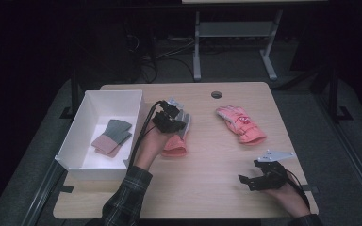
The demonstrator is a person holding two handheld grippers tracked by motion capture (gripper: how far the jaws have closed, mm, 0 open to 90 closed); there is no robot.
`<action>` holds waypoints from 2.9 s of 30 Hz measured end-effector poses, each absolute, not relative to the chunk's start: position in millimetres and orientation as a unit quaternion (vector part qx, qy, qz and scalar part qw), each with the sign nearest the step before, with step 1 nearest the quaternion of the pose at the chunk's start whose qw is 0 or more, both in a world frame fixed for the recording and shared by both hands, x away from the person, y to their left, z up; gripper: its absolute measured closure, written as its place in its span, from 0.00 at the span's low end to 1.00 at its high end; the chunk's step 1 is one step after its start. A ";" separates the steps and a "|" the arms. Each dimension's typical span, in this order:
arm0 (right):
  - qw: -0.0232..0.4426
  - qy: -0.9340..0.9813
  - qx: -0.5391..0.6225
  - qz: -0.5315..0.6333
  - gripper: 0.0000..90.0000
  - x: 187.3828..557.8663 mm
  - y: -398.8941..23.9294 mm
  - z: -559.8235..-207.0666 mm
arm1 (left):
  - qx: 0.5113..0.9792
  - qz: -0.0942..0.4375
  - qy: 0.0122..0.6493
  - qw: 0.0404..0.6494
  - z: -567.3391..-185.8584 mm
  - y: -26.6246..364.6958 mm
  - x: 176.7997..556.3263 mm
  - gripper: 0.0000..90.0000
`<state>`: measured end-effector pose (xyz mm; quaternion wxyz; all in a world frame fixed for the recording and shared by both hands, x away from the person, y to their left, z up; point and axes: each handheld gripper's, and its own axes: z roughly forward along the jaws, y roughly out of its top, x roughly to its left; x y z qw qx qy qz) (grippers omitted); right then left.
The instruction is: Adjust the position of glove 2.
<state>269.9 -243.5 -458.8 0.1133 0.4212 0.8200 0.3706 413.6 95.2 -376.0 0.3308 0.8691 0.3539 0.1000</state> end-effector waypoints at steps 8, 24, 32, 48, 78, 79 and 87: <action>0.109 0.819 0.422 0.372 0.13 269.0 -243.8 -458.8 | 0.861 0.126 0.384 0.308 -407.4 94.6 431.5 1.00; 0.109 0.821 0.420 0.371 0.13 269.2 -243.5 -459.1 | 0.874 0.076 0.384 0.289 -434.6 94.1 436.7 1.00; 0.109 0.821 0.421 0.370 0.13 269.5 -243.1 -459.7 | 0.883 0.047 0.355 0.303 -435.0 80.9 421.1 1.00; 0.109 0.821 0.421 0.369 0.13 269.9 -243.4 -460.1 | 0.902 -0.001 0.292 0.318 -434.3 51.2 382.8 1.00; 0.111 0.820 0.424 0.368 0.13 269.3 -243.3 -459.5 | 0.915 0.009 0.262 0.307 -409.8 87.9 354.5 1.00; 0.111 0.820 0.424 0.368 0.13 269.6 -243.5 -459.8 | 0.914 0.007 0.262 0.309 -412.4 90.5 352.1 1.00; 0.111 0.820 0.425 0.366 0.13 269.0 -243.8 -459.4 | 0.920 -0.024 0.253 0.300 -429.9 94.9 335.3 1.00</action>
